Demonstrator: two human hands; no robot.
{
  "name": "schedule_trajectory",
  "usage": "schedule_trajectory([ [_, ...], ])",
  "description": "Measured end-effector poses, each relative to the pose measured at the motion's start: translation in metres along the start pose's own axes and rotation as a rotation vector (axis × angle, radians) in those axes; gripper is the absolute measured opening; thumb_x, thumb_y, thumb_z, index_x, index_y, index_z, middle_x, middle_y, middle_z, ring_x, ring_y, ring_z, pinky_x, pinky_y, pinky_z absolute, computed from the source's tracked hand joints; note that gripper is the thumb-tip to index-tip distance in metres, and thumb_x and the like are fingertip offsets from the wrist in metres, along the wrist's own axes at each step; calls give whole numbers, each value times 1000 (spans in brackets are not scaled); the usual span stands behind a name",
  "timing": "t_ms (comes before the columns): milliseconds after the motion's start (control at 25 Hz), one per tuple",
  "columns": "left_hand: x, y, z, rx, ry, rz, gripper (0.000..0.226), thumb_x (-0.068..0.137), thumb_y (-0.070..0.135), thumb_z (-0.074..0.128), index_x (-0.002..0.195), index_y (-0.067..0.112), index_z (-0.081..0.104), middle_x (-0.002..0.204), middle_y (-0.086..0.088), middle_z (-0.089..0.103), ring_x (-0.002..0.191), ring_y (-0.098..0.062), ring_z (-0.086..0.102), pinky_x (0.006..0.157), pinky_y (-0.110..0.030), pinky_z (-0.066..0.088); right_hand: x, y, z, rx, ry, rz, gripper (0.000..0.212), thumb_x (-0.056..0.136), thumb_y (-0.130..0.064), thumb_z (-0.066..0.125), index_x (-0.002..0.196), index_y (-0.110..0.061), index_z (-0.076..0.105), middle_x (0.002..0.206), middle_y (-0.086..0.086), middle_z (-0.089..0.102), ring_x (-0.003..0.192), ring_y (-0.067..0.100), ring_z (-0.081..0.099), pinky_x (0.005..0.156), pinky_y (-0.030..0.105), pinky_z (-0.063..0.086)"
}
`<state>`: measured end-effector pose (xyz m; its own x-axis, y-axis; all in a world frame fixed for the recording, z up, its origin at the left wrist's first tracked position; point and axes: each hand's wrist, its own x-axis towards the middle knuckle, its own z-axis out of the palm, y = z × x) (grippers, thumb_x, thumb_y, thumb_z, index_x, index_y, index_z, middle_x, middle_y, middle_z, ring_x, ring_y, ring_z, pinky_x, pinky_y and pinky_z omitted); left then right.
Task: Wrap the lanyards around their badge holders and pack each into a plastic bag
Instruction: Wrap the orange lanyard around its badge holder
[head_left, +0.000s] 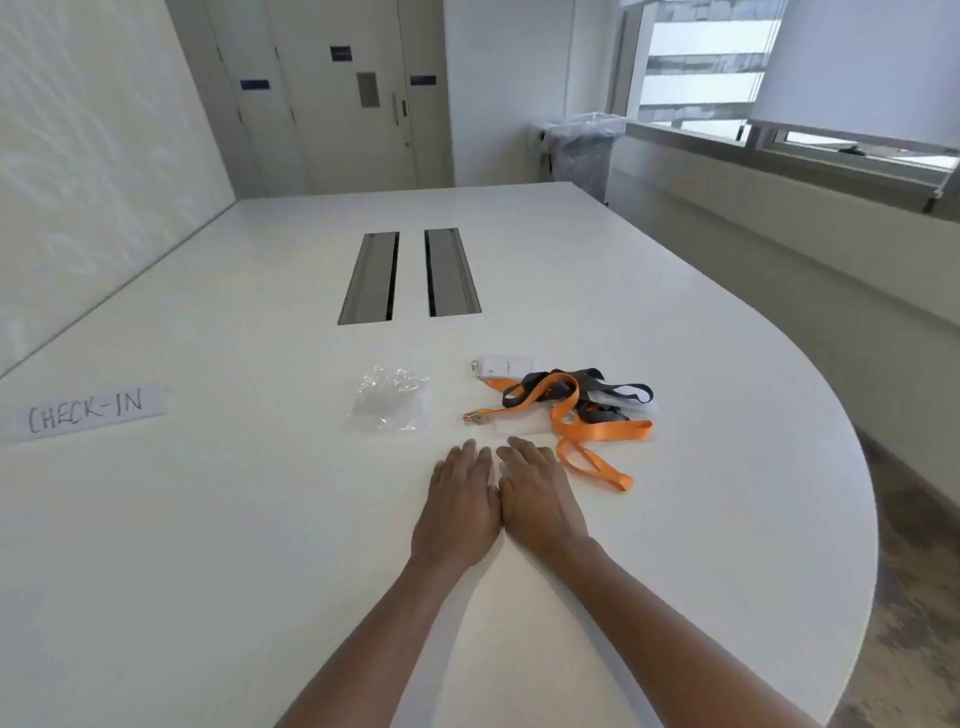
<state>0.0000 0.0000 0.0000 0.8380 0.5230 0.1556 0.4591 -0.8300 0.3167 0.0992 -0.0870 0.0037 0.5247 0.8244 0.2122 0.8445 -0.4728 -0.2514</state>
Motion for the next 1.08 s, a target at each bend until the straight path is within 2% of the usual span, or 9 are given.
schedule_trajectory([
  [160, 28, 8, 4, 3, 28, 15, 55, 106, 26, 30, 159, 15, 22, 169, -7, 15, 155, -23, 13, 126, -40, 13, 25, 19, -4, -62, 7, 46, 51, 97, -20, 36, 147, -13, 45, 157, 7, 40, 142, 30, 36, 113, 41, 32],
  [280, 45, 11, 6, 24, 19, 9, 55, 106, 27, 29, 159, 15, 24, 167, -5, 21, 156, -21, 10, 126, -41, 13, 36, 28, -1, -85, 15, 53, 52, 97, -20, 38, 148, -10, 45, 155, 9, 43, 132, 33, 42, 109, 43, 35],
  [440, 49, 14, 4, 20, 105, 22, 49, 100, 23, 40, 147, 14, 43, 154, -2, 42, 151, -22, 22, 121, -38, 25, 33, 27, 0, 24, 109, 86, 51, 91, -13, 47, 142, -8, 52, 129, 8, 62, 107, 32, 50, 93, 42, 42],
  [600, 43, 15, -4, -11, 264, -51, 46, 88, 28, 56, 132, 17, 51, 132, -1, 50, 130, -23, 41, 102, -37, 43, 29, 26, -1, -27, 158, 24, 42, 87, -15, 51, 128, -11, 59, 106, 5, 61, 94, 27, 49, 84, 37, 45],
  [720, 44, 11, -5, -82, 136, -158, 67, 93, 33, 56, 152, 13, 30, 154, -4, 36, 149, -27, 21, 119, -42, 26, 28, 27, -4, -36, 174, 5, 38, 89, -21, 53, 126, -11, 60, 102, 3, 64, 94, 25, 51, 84, 37, 46],
  [800, 47, 9, -1, -121, 81, -180, 72, 96, 37, 53, 157, 14, 22, 157, -3, 34, 153, -27, 11, 124, -42, 15, 26, 28, -4, -38, 185, -8, 37, 90, -22, 56, 125, -12, 62, 101, 3, 65, 95, 25, 52, 85, 37, 47],
  [880, 50, 6, 0, -184, 122, -207, 68, 93, 38, 61, 152, 16, 35, 144, -3, 48, 148, -27, 22, 118, -36, 22, 25, 29, -5, -30, 179, -5, 35, 92, -22, 56, 125, -15, 62, 105, 1, 65, 99, 25, 53, 87, 37, 47],
  [960, 52, 3, -4, -307, 199, -262, 53, 86, 34, 74, 134, 20, 57, 118, 2, 63, 131, -25, 41, 104, -28, 34, 23, 29, -6, -17, 152, 3, 36, 94, -24, 54, 129, -18, 59, 112, 0, 63, 106, 24, 51, 92, 36, 46],
  [1080, 54, -2, -13, -474, 182, -298, 28, 82, 30, 81, 107, 19, 75, 94, 3, 72, 106, -24, 62, 93, -35, 51, 21, 28, -8, -7, 117, -1, 40, 96, -28, 51, 135, -18, 53, 119, 1, 60, 112, 24, 47, 97, 37, 42],
])
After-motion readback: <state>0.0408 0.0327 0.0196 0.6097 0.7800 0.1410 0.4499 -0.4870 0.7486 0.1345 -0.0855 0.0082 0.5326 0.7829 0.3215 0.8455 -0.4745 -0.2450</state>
